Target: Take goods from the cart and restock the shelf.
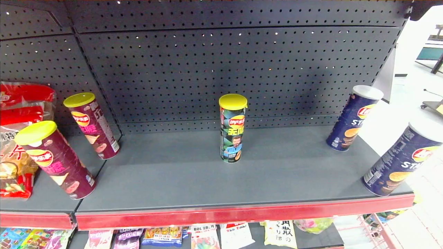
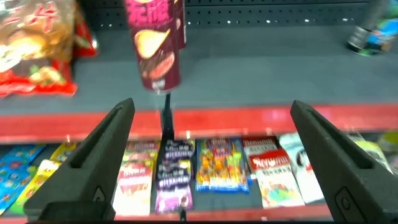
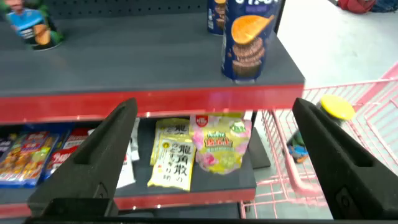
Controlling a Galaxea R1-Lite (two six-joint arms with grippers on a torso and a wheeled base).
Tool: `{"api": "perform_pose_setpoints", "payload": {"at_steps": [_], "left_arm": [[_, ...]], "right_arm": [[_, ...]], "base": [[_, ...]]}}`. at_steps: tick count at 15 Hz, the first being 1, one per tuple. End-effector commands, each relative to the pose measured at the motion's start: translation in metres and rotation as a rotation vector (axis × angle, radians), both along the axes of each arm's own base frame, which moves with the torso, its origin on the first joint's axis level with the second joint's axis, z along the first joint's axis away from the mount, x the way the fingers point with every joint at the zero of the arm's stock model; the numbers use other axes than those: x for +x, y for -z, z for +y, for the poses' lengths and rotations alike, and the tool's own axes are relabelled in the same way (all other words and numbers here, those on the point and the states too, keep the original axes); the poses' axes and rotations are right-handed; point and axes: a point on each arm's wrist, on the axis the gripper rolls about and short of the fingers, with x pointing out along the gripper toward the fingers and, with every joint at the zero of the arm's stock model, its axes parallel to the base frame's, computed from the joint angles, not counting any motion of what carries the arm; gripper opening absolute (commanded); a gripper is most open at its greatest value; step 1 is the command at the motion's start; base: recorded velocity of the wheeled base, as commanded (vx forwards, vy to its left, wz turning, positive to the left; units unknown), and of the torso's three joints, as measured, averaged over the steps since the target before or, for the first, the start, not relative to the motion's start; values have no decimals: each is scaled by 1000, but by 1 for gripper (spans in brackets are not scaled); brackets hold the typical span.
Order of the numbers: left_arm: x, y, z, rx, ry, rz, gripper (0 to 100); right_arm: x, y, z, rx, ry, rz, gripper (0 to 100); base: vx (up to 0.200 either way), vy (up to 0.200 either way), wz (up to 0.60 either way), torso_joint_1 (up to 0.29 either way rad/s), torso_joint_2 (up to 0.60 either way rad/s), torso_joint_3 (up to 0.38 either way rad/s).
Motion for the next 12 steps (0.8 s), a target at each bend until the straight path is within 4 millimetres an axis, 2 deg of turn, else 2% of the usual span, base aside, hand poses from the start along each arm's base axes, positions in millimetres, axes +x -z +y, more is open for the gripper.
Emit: {"api": "perform_pose_setpoints", "payload": {"at_steps": [1,4,10,12], "left_arm": [[0,0,0,0,1,2,100],[0,0,0,0,-1,2,100],[0,0,0,2,-1,2,100],[0,0,0,2,1,0,100]], "right_arm": [[0,0,0,0,1,0,100],[0,0,0,0,1,0,100],[0,0,0,-3,-2,0,100],[0,0,0,-5,-4,0,100]], "base": [[-200,0,0,-2,2,-2],[-200,0,0,4,1,2],[0,0,0,0,0,0],[0,-200,0,0,5,0]]}}
